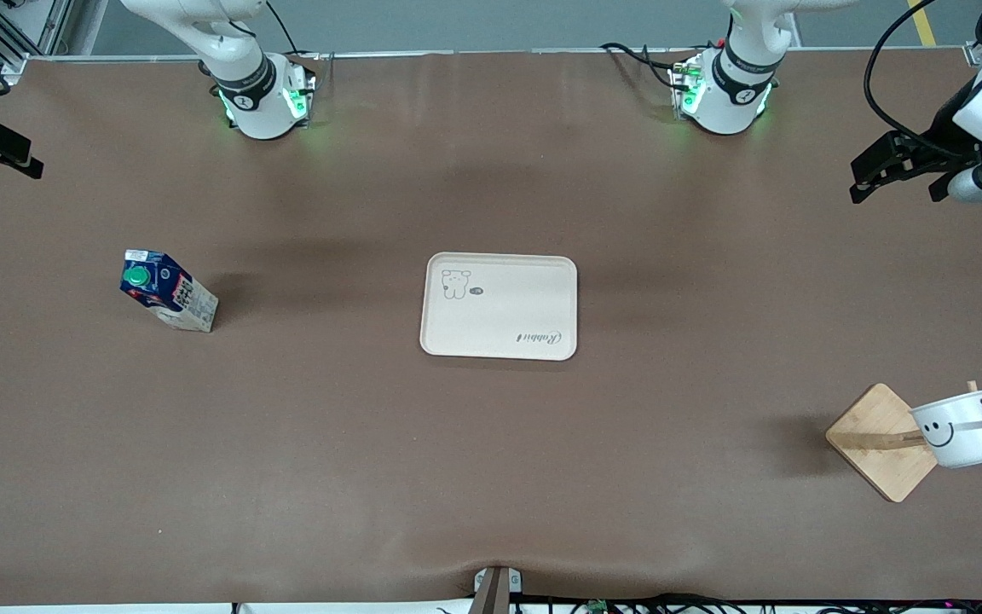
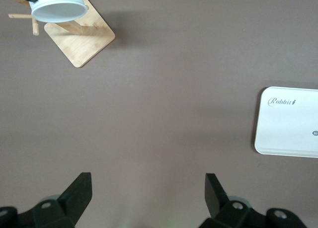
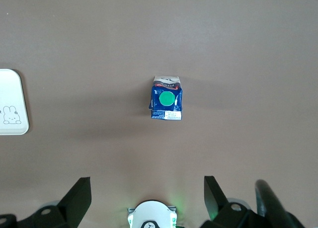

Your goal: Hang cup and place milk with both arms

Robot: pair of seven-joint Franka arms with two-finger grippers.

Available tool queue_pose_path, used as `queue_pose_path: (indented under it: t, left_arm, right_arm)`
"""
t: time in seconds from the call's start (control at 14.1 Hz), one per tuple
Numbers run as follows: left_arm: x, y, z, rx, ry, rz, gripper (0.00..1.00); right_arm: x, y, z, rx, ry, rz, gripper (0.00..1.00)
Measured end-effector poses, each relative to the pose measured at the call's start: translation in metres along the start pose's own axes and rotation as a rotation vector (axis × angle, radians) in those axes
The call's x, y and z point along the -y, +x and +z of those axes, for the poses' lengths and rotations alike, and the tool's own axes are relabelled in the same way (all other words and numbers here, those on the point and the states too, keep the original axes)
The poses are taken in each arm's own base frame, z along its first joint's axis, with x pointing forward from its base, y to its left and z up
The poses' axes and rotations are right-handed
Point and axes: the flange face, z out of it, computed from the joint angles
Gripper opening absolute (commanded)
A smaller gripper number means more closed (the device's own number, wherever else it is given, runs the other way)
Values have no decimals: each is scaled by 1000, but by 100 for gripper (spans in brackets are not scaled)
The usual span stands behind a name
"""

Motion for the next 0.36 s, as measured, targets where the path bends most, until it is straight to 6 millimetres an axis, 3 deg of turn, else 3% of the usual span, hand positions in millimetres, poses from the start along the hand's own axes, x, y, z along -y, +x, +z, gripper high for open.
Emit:
queue_pose_path:
  t: [0.36]
  left_arm:
    - [0, 0, -2, -4, 0, -1, 100]
  right_arm:
    - [0, 0, 0, 3, 0, 4, 100]
